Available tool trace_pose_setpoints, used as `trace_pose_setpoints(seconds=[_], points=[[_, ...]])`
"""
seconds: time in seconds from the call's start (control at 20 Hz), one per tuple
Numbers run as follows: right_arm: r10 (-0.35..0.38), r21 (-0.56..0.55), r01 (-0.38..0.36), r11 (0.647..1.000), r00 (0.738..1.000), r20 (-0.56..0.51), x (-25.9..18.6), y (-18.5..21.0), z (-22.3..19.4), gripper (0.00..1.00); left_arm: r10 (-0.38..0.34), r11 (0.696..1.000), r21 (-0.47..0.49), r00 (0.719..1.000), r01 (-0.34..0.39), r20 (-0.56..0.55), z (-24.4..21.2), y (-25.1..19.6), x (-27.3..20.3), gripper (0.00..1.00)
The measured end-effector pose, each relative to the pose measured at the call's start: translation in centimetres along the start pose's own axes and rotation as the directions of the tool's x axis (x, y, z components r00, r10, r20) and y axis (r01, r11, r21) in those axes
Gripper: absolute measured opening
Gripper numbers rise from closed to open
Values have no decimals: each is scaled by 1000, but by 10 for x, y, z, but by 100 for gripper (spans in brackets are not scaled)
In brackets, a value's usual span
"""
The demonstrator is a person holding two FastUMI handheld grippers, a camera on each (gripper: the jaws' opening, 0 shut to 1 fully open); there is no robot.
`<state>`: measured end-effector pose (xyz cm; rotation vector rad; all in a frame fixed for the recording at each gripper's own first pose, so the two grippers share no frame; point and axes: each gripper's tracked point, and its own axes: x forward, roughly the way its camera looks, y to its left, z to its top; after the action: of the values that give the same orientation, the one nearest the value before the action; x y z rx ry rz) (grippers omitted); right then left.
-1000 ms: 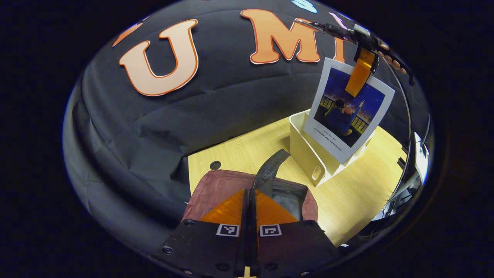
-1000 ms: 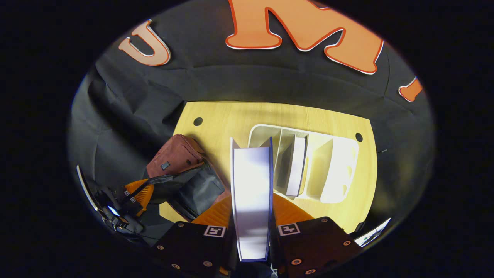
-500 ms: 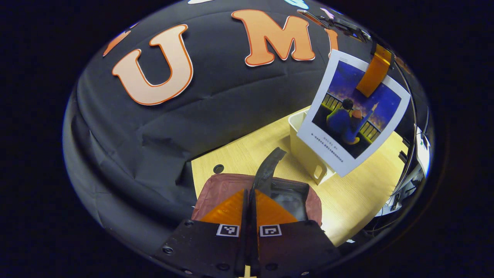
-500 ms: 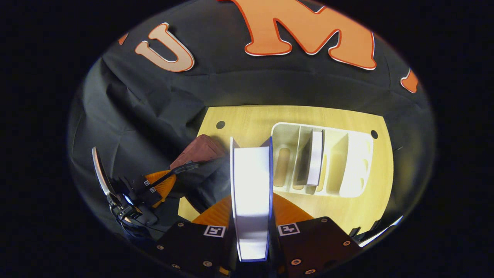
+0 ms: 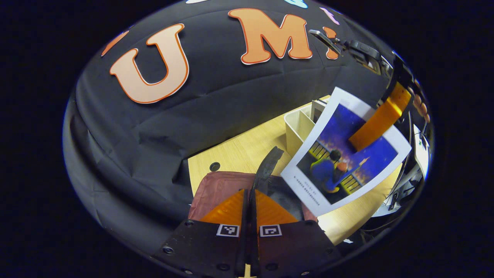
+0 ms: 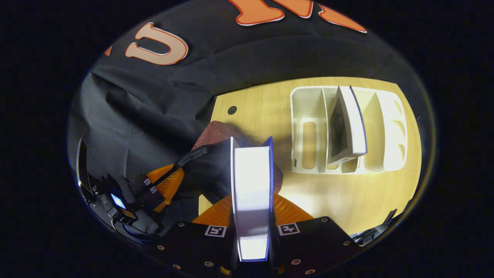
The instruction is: Open the schoolbag, grab two books from the bookshelf and put them into the schoolbag.
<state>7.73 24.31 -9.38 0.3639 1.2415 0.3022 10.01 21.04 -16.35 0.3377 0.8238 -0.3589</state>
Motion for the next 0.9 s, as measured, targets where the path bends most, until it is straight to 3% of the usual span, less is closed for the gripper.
trace_pose_setpoints(seconds=[0.45, 0.7, 0.9], points=[[102, 153, -107, 982, 994, 43, 70, 26, -19, 33, -6, 1000, -28, 1000, 6, 2, -7, -7, -6, 5], [182, 266, -189, 945, 982, 51, 115, 42, -36, 33, -25, 999, -40, 1000, 25, 3, -9, -13, -11, 5], [205, 314, -228, 922, 973, 105, 143, 50, -33, 33, -38, 998, -44, 999, 38, 8, -10, -17, -15, 5]])
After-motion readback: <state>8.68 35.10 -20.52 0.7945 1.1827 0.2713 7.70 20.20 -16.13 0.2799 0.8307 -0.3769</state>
